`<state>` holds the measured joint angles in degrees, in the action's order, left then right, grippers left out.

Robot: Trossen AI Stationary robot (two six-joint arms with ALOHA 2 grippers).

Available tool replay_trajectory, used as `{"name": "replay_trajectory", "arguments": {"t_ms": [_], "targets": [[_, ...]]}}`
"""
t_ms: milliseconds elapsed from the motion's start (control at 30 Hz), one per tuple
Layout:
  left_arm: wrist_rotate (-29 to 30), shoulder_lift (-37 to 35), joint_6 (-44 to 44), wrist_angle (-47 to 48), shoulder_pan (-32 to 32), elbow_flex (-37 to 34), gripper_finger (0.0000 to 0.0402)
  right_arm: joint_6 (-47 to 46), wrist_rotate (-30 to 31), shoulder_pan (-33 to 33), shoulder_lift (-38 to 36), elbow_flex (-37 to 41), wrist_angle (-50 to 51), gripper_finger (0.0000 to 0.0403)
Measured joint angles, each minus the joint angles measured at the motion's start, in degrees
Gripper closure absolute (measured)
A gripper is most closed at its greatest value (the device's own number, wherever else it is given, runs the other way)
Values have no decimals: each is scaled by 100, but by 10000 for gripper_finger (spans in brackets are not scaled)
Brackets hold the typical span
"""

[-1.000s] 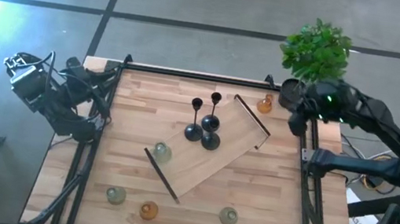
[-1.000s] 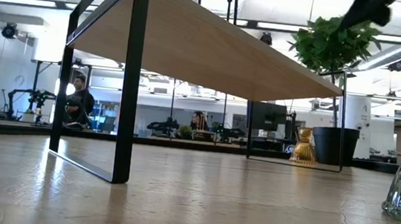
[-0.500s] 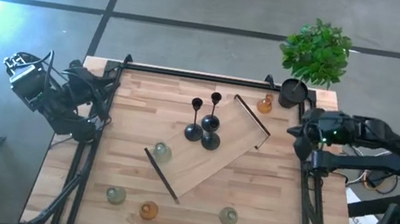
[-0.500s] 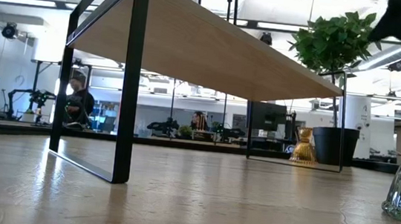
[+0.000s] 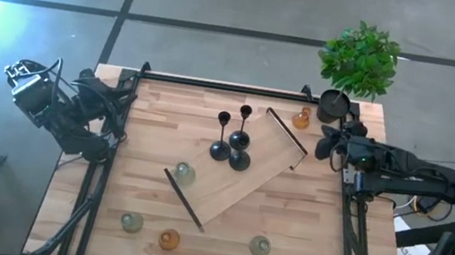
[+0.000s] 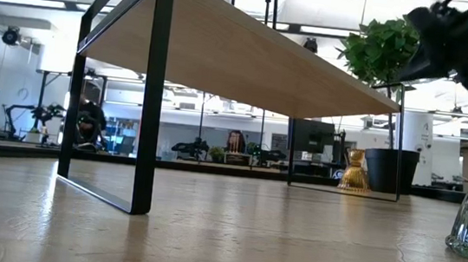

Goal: Pick & Place candle stick holders
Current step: Put the bottom left yellow candle holder on the shelf

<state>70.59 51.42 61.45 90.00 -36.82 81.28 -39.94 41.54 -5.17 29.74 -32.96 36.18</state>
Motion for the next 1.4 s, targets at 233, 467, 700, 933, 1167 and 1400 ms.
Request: {"name": "replay_trajectory", "arguments": {"t_ms": [233,467,700,933,1167,1400], "targets": [[153,0,-200,1,0,0,307,113,639,-156,-13,479,-263,395],[152,0,-282,1,0,0,307,240,624,-202,-200,882,-206,395],[413,-4,-286,2,0,0,307,-155,292,-196,-426,1441,-477,395],[383,-4,-219,1,1,0,307,-354,297,-201,-446,1880,-902,394],[-1245,88,-1399,-114,0,28,307,-251,300,-201,-461,1970,-901,394],[-3329,578,-1839,-269,0,33,307,429,314,-201,-452,1856,-902,394]]}}
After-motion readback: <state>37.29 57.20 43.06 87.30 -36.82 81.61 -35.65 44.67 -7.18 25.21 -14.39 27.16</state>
